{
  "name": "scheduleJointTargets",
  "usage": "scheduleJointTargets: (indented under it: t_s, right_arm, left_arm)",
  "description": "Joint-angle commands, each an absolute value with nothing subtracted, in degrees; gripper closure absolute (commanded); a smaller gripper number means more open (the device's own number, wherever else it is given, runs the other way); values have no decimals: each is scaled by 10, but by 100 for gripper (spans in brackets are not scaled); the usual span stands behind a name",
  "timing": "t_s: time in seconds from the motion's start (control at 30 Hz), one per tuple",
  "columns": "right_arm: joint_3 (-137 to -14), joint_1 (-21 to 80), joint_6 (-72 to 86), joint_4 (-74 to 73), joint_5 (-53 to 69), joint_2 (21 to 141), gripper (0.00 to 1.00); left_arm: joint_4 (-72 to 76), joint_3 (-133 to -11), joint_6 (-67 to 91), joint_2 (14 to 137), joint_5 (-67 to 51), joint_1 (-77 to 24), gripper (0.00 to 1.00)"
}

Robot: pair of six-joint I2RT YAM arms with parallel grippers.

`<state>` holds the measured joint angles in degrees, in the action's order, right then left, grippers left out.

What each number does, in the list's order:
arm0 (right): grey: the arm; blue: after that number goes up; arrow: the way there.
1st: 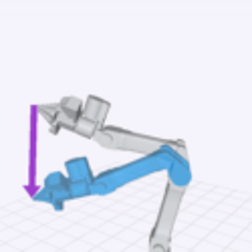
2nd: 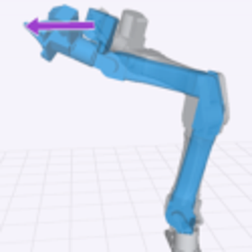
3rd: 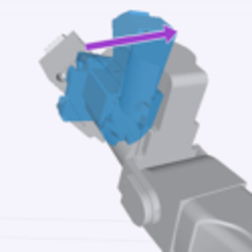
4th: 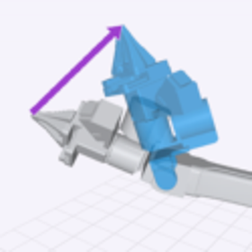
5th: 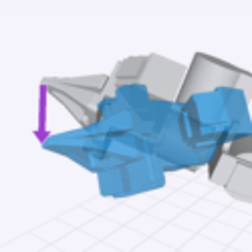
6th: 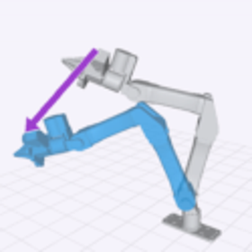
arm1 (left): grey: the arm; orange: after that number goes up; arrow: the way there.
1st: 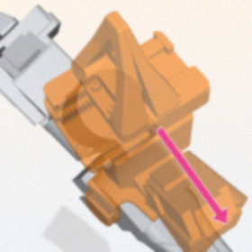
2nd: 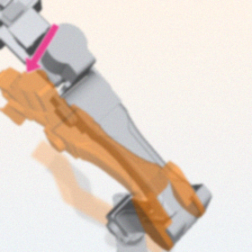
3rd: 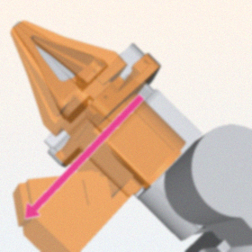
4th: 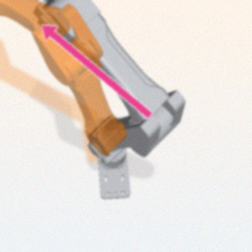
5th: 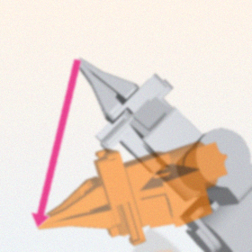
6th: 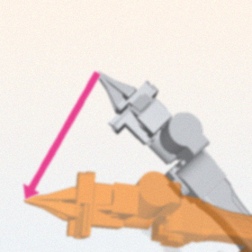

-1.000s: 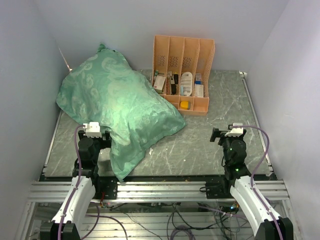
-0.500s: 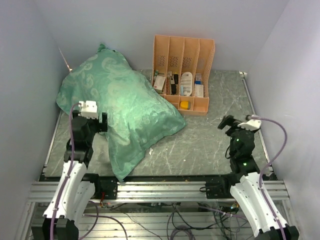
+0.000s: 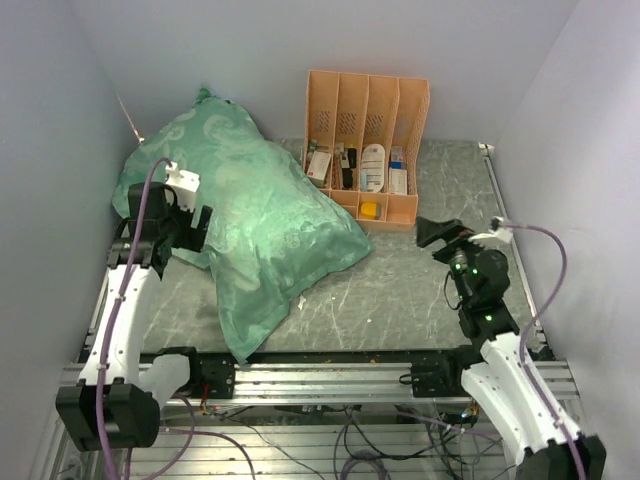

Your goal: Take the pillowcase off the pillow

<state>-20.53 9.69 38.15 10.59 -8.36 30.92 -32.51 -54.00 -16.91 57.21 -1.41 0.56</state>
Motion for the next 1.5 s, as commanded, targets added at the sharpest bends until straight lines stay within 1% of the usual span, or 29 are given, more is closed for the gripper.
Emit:
scheduleJointTargets:
  t_s: [0.0, 0.1, 0.2, 0.23, 0.3, 0.4, 0.47, 0.57, 0.63, 0.77, 0.97, 1.07, 1.13, 1.23, 1.27, 1.3, 1.33, 1.47]
  right_arm:
    - [-234, 210, 363, 150, -16, 368, 0]
    - [-253, 385, 301, 151, -132, 405, 0]
    - [-296, 539, 260, 150, -232, 508, 0]
    - [-314, 607, 245, 152, -271, 549, 0]
    - [-360, 689, 212, 155, -332, 644, 0]
    - [-444, 768, 194, 144, -364, 787, 0]
    - [-518, 807, 183, 134, -369, 893, 0]
    - [-604, 845, 183, 113, -369, 999, 0]
    - [-645, 852, 199, 102, -356, 1055, 0]
    - [-683, 855, 220, 112, -316, 1123, 3]
    - [-709, 855, 244, 107, -291, 1188, 11]
    - [-729, 855, 258, 84, -289, 1218, 21]
    - [-731, 854, 269, 72, -293, 1229, 32]
    - [-687, 836, 317, 67, -293, 1203, 61]
    - [-660, 826, 337, 74, -290, 1184, 76]
    - [-625, 814, 355, 88, -290, 1165, 94]
    - [-590, 804, 375, 97, -291, 1129, 100]
    - [-466, 787, 433, 97, -339, 1017, 100]
  left_arm:
    - [-384, -571, -194, 594, -52, 63, 1]
    - [-377, -578, -207, 627, -80, 124, 2]
    - [-365, -579, -222, 667, -68, 162, 5]
    - [-363, -579, -226, 679, -62, 171, 6]
    - [-365, -580, -236, 698, -61, 195, 8]
    - [-359, -572, -251, 713, -63, 226, 9]
    - [-346, -560, -259, 715, -54, 239, 9]
    - [-326, -543, -270, 718, -38, 253, 9]
    - [-318, -536, -273, 724, -32, 258, 10]
    - [-315, -532, -272, 730, -35, 266, 11]
    - [-310, -521, -275, 728, -42, 271, 12]
    - [-307, -518, -272, 731, -41, 271, 12]
    - [-307, -518, -270, 731, -42, 272, 13]
    - [-312, -518, -274, 726, -47, 272, 13]
    - [-314, -518, -277, 723, -47, 272, 13]
    - [-317, -518, -281, 721, -48, 272, 14]
    - [-318, -517, -286, 720, -49, 271, 14]
    - [-321, -508, -307, 713, -54, 271, 16]
